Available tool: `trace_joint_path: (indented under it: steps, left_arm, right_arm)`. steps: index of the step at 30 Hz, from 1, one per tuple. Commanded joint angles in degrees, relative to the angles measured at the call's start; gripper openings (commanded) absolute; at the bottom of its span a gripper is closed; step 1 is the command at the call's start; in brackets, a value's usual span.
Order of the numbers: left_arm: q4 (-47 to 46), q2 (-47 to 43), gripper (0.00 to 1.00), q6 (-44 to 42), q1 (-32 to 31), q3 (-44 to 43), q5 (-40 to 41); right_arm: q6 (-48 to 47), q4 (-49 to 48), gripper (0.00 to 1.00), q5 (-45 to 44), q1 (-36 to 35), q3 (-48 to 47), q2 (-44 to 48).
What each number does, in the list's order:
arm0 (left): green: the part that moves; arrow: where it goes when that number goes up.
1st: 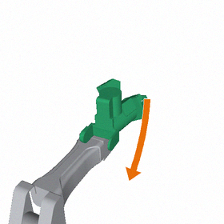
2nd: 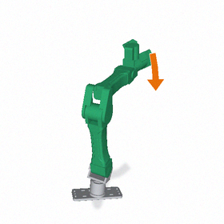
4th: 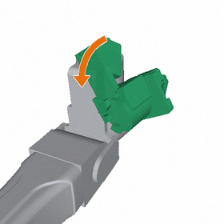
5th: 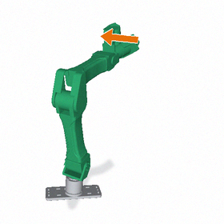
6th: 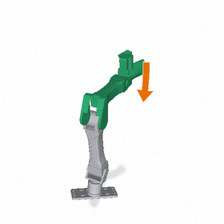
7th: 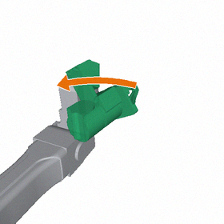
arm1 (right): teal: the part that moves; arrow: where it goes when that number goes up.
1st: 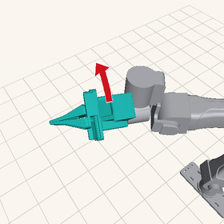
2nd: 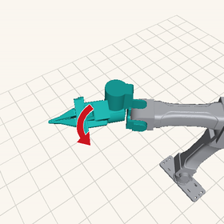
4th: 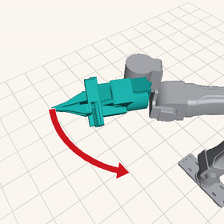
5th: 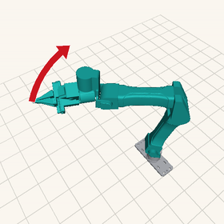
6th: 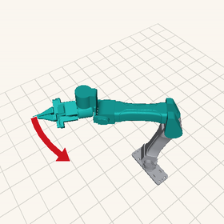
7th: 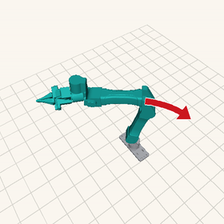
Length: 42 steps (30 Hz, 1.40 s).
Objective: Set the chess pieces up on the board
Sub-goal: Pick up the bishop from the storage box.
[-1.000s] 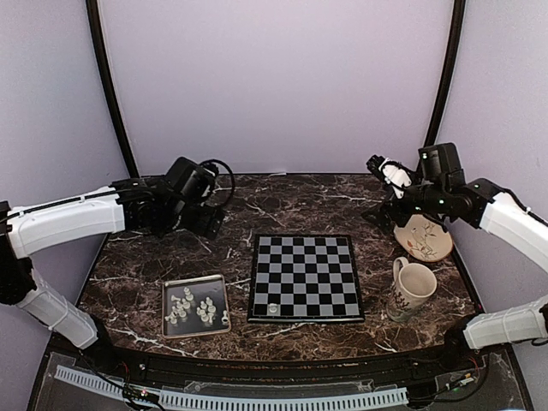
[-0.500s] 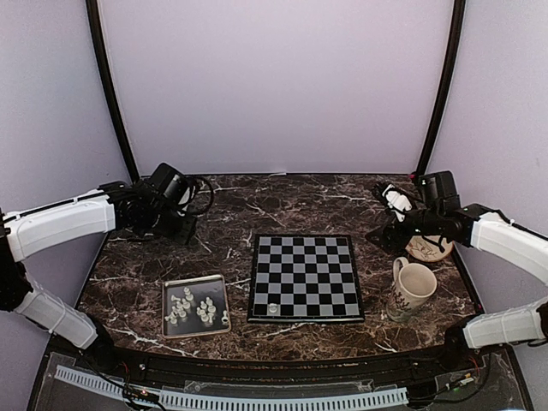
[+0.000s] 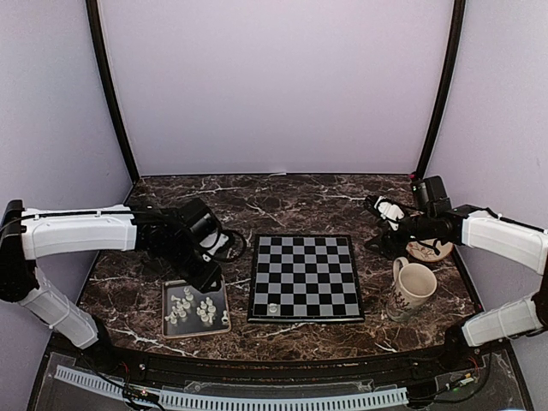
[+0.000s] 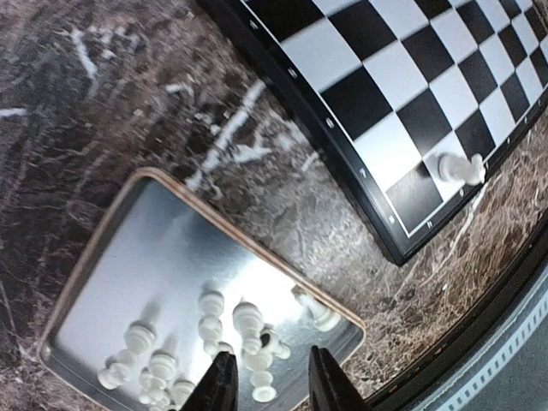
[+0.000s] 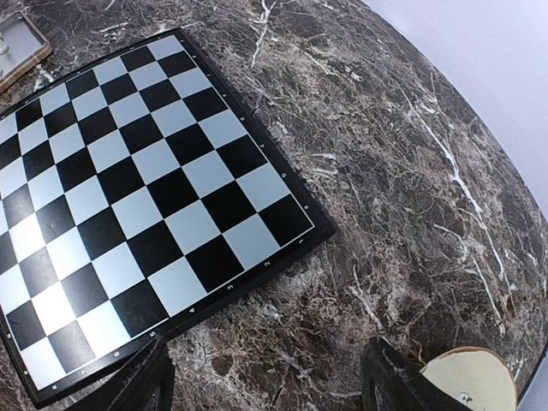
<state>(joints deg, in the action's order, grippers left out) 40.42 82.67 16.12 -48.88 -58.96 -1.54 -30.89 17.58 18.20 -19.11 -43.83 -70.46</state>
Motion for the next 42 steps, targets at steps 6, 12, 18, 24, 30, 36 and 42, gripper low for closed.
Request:
trace_joint_path:
  steps: [6,12,18,24,30,36,42]
  left_arm:
    - [8.1,6.5,0.31,1.5,-4.2,-2.1,1.6]
    - [7.9,8.7,0.27,0.7,-4.4,-2.1,1.2]
    - [6.9,10.0,0.24,0.0,-4.4,-2.1,1.6]
    - [5.4,12.6,0.19,-0.8,-4.4,-2.8,2.0]
    - [5.1,12.6,0.09,-0.9,-4.4,-3.3,2.7]
    - [6.5,10.8,0.0,-2.1,-4.4,-4.3,4.5]
    - [11.0,9.3,0.0,-4.5,-4.4,-8.3,4.7]
  right_arm:
    - [-2.6,0.1,0.71,0.7,0.0,0.0,0.8]
    - [-2.6,-0.1,0.7,-0.1,0.0,0.2,0.9]
    - [-2.7,0.0,0.7,-0.3,0.0,0.4,0.9]
    - [-2.8,-0.1,0.7,0.2,0.0,0.5,0.7]
    - [-2.8,0.2,0.69,0.3,0.0,0.5,0.7]
    - [-0.3,1.2,0.66,3.2,0.0,-1.6,0.5]
    - [2.1,8.0,0.65,7.5,0.3,-10.9,-2.0]
